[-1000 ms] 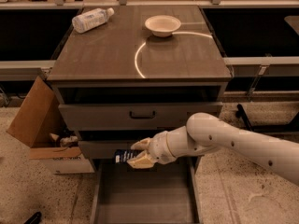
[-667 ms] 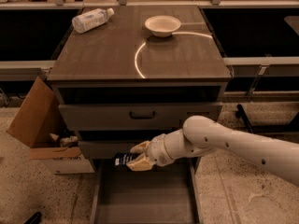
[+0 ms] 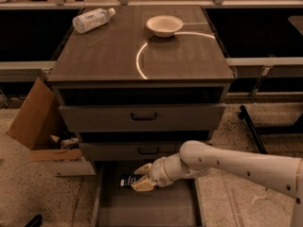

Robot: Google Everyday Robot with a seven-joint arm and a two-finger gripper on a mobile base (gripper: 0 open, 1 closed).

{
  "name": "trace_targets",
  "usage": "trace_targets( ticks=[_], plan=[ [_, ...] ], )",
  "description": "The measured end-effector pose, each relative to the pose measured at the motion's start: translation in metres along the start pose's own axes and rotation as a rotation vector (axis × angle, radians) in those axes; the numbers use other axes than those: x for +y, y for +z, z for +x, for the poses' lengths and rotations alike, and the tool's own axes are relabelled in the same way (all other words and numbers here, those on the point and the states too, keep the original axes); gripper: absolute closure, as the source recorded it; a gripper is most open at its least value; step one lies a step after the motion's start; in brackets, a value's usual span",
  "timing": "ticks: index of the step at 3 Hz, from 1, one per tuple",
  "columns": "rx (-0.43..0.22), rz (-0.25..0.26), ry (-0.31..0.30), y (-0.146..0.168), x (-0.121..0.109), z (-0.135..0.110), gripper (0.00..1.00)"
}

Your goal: Place rxbar blueberry into bottom drawer

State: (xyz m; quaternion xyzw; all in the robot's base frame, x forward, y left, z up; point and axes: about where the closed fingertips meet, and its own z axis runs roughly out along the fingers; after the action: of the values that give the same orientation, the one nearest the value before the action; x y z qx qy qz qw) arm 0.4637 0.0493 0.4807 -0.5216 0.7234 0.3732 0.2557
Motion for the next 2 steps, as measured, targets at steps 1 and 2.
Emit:
trace_targets(
  ticks=[1, 2],
  plan=[
    [0.012, 0.005, 0.062, 0.031, -0.016, 0.038, 1.0],
    [0.034, 0.004, 0.14, 0.063, -0.033, 0.08, 1.0]
  ],
)
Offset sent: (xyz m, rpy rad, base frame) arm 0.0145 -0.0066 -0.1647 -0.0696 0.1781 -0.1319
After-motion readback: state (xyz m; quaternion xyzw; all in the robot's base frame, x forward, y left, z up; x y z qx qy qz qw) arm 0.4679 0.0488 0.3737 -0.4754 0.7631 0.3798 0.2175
